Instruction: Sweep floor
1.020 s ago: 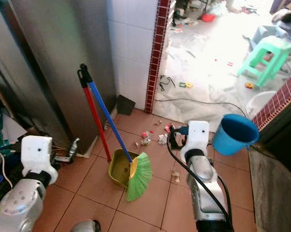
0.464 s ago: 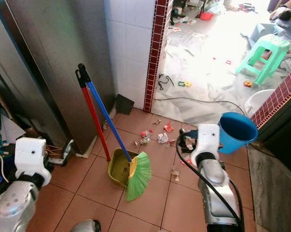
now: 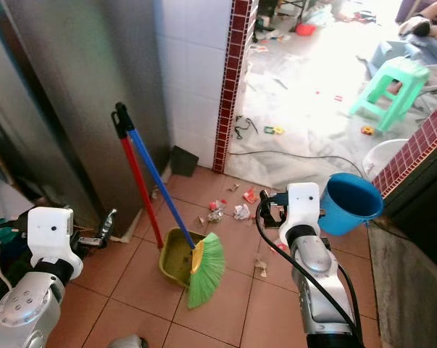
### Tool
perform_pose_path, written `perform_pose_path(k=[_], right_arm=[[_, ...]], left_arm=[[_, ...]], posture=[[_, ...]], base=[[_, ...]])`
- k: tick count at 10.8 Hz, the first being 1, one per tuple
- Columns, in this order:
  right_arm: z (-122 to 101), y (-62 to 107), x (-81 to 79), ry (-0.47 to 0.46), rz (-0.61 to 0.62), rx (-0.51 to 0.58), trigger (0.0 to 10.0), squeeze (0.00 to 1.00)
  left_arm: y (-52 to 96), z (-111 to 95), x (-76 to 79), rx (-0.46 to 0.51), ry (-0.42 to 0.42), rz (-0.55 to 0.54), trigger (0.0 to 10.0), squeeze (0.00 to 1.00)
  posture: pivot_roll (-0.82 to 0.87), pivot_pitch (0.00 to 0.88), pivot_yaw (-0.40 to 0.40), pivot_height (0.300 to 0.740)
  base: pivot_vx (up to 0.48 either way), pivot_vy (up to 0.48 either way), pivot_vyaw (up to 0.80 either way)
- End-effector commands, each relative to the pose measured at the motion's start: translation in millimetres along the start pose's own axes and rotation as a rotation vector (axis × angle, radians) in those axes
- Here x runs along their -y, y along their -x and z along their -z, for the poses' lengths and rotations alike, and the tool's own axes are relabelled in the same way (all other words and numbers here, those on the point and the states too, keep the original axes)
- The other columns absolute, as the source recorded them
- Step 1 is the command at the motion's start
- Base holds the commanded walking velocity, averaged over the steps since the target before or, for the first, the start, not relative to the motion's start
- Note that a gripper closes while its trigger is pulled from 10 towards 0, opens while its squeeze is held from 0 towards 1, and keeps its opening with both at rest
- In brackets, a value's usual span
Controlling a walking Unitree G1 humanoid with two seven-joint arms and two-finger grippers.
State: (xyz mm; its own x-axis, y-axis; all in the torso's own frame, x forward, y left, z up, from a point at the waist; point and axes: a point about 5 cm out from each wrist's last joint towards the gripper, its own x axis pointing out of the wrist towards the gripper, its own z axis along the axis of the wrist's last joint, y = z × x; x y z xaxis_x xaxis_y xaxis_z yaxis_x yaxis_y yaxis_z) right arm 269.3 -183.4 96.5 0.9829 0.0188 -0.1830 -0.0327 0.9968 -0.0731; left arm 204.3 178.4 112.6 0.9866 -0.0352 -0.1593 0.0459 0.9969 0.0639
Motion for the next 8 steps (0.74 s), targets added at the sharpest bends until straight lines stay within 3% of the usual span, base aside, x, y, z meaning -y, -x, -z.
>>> perform_pose_path(k=[1,5,8], right_arm=[[-8.3,-0.7,-0.7,0.006,-0.012,0.035,10.0,0.00],[-9.0,-2.4,-2.8,0.001,-0.029,0.035,10.0,0.00],[-11.3,-5.5,-4.7,-0.013,-0.036,0.048,10.0,0.00]], left_arm=[[0.9,-2.4,0.1,0.009,0.005,-0.002,10.0,0.00],[0.7,-2.6,2.0,0.008,0.006,0.002,10.0,0.00],[1.3,-1.6,3.6,0.003,0.007,0.002,10.0,0.00]], posture=[[0.00,0.058,-0.053,0.740],[0.00,0.061,-0.059,0.740],[0.01,0.058,-0.060,0.740]], base=[[0.398,0.000,0.41],[0.401,0.000,0.41],[0.385,0.000,0.00]])
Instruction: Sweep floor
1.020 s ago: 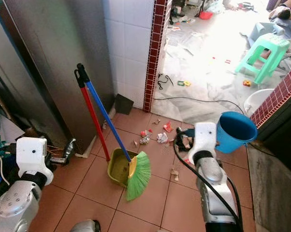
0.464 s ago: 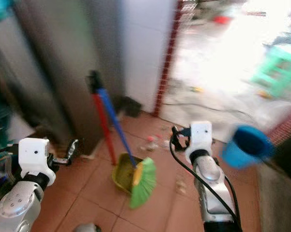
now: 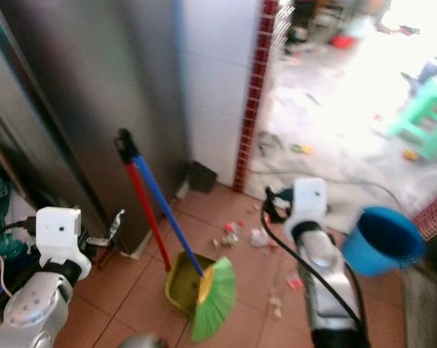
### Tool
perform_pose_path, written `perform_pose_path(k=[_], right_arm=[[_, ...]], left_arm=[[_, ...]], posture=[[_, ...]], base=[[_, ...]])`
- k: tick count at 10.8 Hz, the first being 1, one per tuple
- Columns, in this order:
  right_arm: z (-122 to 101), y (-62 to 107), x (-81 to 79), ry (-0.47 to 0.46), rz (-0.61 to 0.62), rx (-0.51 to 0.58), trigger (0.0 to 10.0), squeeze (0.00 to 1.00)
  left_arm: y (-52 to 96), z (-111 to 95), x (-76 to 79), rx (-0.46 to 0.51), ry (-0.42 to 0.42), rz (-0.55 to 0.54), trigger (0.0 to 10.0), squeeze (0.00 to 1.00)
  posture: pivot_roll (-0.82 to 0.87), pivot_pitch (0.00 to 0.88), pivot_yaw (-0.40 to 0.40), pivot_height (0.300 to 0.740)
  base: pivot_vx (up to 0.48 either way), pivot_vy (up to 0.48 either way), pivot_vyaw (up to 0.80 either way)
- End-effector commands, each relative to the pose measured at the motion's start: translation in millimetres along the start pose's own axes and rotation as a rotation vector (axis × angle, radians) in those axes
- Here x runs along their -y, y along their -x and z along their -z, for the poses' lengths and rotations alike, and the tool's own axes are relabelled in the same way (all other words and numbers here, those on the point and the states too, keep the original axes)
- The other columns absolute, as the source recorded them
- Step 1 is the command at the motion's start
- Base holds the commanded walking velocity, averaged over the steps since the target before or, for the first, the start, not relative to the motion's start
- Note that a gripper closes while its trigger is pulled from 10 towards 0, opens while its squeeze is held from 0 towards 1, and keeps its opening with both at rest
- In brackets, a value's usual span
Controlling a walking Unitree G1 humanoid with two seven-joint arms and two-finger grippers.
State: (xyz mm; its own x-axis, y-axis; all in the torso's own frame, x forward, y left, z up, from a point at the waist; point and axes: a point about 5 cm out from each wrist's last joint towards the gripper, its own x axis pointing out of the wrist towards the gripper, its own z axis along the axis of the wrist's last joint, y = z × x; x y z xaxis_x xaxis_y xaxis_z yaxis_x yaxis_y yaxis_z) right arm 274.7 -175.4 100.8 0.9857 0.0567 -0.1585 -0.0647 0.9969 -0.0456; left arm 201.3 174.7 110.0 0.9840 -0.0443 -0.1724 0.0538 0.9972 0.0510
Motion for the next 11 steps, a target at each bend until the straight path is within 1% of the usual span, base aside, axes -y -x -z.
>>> perform_pose_path(k=[1,2,3,5,6,7,9,10,11], right_arm=[[-5.9,-1.6,1.2,0.000,-0.010,0.021,10.0,0.00],[-7.1,-2.6,0.3,0.011,-0.022,0.026,10.0,0.00],[-8.6,-3.4,0.0,0.031,-0.030,0.036,10.0,0.00],[-9.7,-6.3,-3.4,0.027,-0.046,0.036,10.0,0.00],[-9.3,-6.5,-4.2,0.026,-0.058,0.033,10.0,0.00],[-9.3,-6.9,-5.3,0.026,-0.077,0.032,10.0,0.00],[-9.9,-8.5,-9.9,0.029,-0.143,0.027,10.0,0.00],[-9.9,-9.9,-11.7,0.052,-0.175,0.022,10.0,0.00],[-9.5,-12.2,-15.8,0.082,-0.228,0.016,10.0,0.00]], left_arm=[[-0.8,-4.5,-0.2,0.015,-0.004,-0.008,10.0,0.00],[-0.4,-4.3,0.3,0.013,-0.003,-0.010,10.0,0.00],[0.0,-4.4,0.7,0.014,-0.001,-0.011,10.0,0.00],[2.3,-2.8,1.5,0.005,0.000,-0.027,10.0,0.00],[3.1,-2.7,1.8,0.004,-0.003,-0.037,10.0,0.00],[4.5,-2.7,2.2,0.001,-0.021,-0.063,10.0,0.00],[6.3,-0.5,0.2,-0.018,-0.030,-0.115,10.0,0.00],[7.1,0.8,-0.8,-0.028,-0.026,-0.122,10.0,0.00],[9.6,2.1,-3.9,-0.041,-0.043,-0.146,10.0,0.00]], posture=[[0.01,0.059,-0.062,0.740],[0.01,0.058,-0.063,0.740],[0.01,0.058,-0.065,0.740],[0.01,0.057,-0.067,0.740],[0.01,0.058,-0.067,0.740],[0.02,0.058,-0.067,0.740],[0.02,0.059,-0.067,0.740],[0.02,0.066,-0.068,0.740],[0.02,0.073,-0.068,0.740]], base=[[0.364,0.000,0.00],[0.337,0.000,0.00],[0.337,0.000,0.53],[0.000,0.000,0.78],[0.000,0.000,0.44],[0.000,0.000,0.00],[0.000,0.000,0.00],[0.000,0.000,0.00],[0.000,0.000,0.00]])
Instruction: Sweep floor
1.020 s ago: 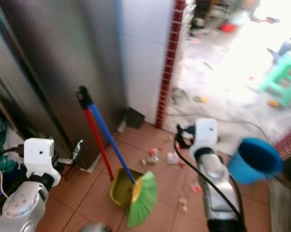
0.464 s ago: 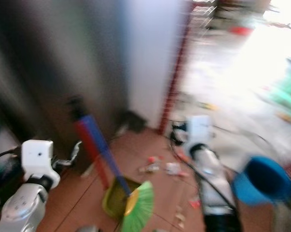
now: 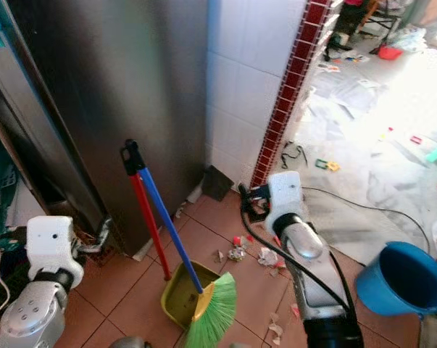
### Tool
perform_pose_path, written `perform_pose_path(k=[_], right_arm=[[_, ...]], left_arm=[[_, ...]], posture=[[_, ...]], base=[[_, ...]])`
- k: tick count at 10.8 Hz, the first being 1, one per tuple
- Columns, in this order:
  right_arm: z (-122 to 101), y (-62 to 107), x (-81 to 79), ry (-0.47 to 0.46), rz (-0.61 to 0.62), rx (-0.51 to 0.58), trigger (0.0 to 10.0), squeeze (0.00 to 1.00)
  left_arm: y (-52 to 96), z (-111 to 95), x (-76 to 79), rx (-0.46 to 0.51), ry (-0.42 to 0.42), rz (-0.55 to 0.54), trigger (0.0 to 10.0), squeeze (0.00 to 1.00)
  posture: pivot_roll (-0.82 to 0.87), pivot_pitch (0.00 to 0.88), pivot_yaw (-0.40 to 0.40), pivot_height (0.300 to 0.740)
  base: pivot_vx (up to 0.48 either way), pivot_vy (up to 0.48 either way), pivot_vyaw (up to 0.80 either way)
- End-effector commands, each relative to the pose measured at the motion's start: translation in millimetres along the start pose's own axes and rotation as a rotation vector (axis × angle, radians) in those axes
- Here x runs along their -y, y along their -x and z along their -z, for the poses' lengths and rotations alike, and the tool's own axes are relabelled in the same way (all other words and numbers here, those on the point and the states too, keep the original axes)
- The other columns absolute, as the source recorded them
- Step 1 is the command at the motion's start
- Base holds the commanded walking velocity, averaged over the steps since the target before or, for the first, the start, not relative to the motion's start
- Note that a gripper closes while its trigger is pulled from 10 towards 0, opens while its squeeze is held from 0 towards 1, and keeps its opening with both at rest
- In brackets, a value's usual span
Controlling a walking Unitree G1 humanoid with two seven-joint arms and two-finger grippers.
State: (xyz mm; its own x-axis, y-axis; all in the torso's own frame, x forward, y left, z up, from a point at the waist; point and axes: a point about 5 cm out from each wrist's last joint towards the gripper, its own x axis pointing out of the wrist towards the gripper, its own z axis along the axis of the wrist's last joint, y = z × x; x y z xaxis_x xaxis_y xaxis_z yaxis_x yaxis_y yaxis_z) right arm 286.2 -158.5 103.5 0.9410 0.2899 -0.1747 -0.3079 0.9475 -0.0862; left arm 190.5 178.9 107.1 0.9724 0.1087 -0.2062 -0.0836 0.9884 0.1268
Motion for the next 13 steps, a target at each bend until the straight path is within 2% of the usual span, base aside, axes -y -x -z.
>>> perform_pose_path(k=[1,4,6,9,11,13], right_arm=[[-5.7,-7.6,-7.8,0.013,-0.063,0.013,10.0,0.00],[-8.4,-23.7,-29.8,-0.026,-0.178,0.005,10.0,0.00],[-10.7,-33.4,-38.8,-0.023,-0.238,0.005,10.0,0.00],[-10.7,-41.5,-32.1,-0.053,-0.197,-0.002,10.0,0.00],[-6.4,-47.3,-24.7,-0.095,-0.136,-0.025,10.0,0.00],[-1.4,-48.0,-32.9,-0.105,-0.165,-0.045,10.0,0.00]], left_arm=[[6.3,0.4,-7.0,-0.013,-0.035,-0.057,10.0,0.00],[27.2,3.4,-9.3,-0.048,-0.049,-0.094,10.0,0.00],[32.1,2.0,-5.7,-0.069,-0.045,-0.073,10.0,0.00],[37.2,2.4,-2.2,-0.082,-0.040,-0.040,10.0,0.00],[36.3,2.8,7.0,-0.096,-0.028,0.027,10.0,0.00],[39.9,9.1,7.0,-0.145,-0.037,0.055,10.0,0.00]], posture=[[0.04,0.090,-0.076,0.740],[0.08,0.137,-0.097,0.740],[0.09,0.156,-0.087,0.740],[0.09,0.167,-0.079,0.740],[0.09,0.188,-0.077,0.740],[0.09,0.206,-0.085,0.740]], base=[[0.000,0.000,0.80],[0.000,0.000,0.80],[0.000,0.000,0.64],[0.000,0.000,0.00],[0.000,0.000,0.00],[0.000,0.000,0.00]])
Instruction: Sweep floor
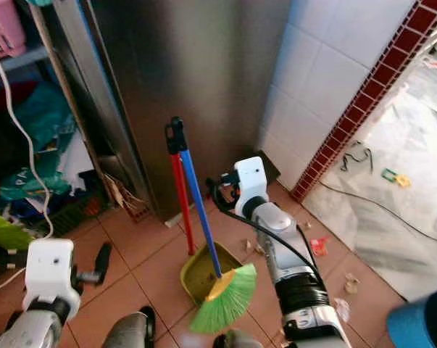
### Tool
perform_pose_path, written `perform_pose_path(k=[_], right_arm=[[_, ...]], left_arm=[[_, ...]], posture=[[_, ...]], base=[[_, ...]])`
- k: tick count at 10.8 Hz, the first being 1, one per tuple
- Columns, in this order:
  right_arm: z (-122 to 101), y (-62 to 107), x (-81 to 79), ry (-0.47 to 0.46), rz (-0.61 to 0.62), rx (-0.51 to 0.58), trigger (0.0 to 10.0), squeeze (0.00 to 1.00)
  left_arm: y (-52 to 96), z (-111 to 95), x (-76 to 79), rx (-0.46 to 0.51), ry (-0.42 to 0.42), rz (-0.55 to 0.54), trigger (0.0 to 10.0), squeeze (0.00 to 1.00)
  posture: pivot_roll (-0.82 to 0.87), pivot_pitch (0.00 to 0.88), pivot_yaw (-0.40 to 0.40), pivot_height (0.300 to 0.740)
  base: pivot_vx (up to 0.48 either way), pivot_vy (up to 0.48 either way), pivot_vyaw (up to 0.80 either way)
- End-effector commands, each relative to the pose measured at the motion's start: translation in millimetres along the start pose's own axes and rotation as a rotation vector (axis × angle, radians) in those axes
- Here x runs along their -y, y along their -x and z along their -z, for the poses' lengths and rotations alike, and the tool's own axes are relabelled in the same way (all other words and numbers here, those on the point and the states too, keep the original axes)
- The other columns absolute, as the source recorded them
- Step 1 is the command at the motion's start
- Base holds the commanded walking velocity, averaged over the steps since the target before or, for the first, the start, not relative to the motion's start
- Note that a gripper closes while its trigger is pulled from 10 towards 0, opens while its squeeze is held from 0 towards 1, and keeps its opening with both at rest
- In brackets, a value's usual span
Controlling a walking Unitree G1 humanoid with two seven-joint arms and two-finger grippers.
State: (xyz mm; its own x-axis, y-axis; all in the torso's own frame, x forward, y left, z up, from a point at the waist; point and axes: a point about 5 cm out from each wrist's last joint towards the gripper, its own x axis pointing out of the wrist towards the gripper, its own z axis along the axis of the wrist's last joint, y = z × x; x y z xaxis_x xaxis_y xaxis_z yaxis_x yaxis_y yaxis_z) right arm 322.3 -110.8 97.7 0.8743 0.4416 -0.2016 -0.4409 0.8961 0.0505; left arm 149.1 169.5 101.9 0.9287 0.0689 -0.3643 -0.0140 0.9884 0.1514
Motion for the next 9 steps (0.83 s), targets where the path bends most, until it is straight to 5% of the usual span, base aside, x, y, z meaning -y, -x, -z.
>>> perform_pose_path(k=[1,2,3,4,5,9], right_arm=[[5.8,-1.2,-4.8,-0.004,-0.020,-0.020,10.0,0.00],[6.4,-3.6,-7.3,-0.010,-0.019,-0.021,10.0,0.67],[6.1,-8.3,-13.8,-0.033,-0.028,-0.021,10.0,1.00],[4.7,-11.1,-21.1,-0.054,-0.041,-0.013,10.0,0.98],[4.2,-14.8,-28.4,-0.053,-0.046,-0.011,10.0,0.00],[0.3,-29.8,-41.9,-0.055,-0.027,0.009,10.0,0.00]], left_arm=[[6.6,2.8,3.2,-0.030,-0.015,0.036,10.0,0.00],[11.3,7.9,5.3,-0.064,-0.030,0.053,10.0,0.00],[17.1,12.9,5.5,-0.107,-0.040,0.062,10.0,0.00],[22.1,16.1,3.1,-0.132,-0.046,0.051,10.0,0.00],[26.9,18.6,2.6,-0.148,-0.053,0.055,10.0,0.00],[28.8,18.0,4.3,-0.164,-0.051,0.065,10.0,0.00]], posture=[[0.09,0.214,-0.093,0.740],[0.10,0.219,-0.099,0.740],[0.11,0.224,-0.102,0.740],[0.11,0.227,-0.101,0.740],[0.12,0.229,-0.102,0.740],[0.15,0.231,-0.110,0.740]], base=[[0.000,0.000,0.00],[0.000,0.000,0.00],[0.000,0.000,0.00],[0.000,0.000,0.00],[0.000,0.000,0.00],[0.000,0.000,0.00]])
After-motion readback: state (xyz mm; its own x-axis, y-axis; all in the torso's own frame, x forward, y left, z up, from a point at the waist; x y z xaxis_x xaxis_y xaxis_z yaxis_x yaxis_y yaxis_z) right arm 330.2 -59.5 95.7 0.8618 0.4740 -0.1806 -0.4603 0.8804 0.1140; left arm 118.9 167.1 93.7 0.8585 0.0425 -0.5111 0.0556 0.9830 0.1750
